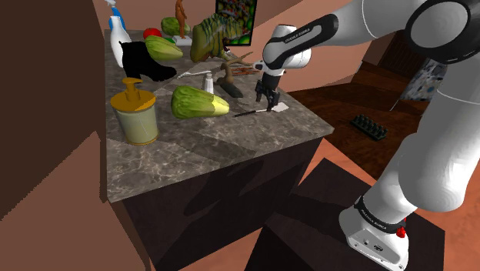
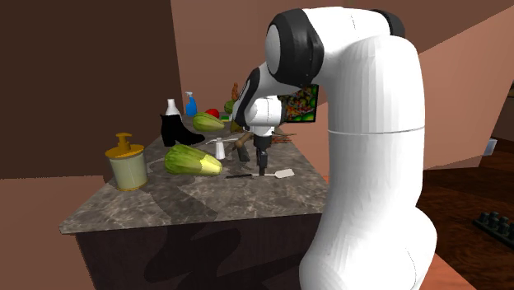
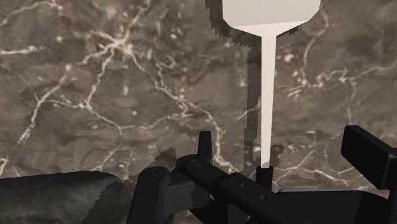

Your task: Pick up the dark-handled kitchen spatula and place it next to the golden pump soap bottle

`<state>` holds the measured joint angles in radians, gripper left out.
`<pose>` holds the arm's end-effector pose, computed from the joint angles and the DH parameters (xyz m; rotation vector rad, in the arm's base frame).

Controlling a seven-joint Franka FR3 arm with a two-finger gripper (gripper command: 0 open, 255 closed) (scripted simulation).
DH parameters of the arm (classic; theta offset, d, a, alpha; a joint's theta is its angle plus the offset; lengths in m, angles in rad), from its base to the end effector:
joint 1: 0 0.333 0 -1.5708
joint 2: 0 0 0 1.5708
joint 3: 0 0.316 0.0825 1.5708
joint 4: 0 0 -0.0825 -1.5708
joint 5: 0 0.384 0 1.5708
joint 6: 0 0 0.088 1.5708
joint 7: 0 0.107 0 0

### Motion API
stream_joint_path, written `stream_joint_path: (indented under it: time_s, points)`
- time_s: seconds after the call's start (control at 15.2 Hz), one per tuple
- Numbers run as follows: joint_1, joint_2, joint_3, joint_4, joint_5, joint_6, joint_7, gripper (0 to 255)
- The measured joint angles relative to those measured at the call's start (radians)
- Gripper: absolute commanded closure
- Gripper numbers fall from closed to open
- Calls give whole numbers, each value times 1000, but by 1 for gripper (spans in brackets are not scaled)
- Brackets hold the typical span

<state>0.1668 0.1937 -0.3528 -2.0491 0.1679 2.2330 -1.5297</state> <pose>0.5724 -0.0977 0.3516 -2.5178 -1.8105 -0.0826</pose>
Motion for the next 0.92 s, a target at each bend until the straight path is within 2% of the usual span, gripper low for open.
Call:
stream_joint_path:
  time_s: [0.59,0.66,0.92]
  points:
    - [0,22,5,-7,13,28,-6,0]
    - [0,22,5,-7,13,28,-6,255]
    - [0,22,5,-7,13,28,-6,255]
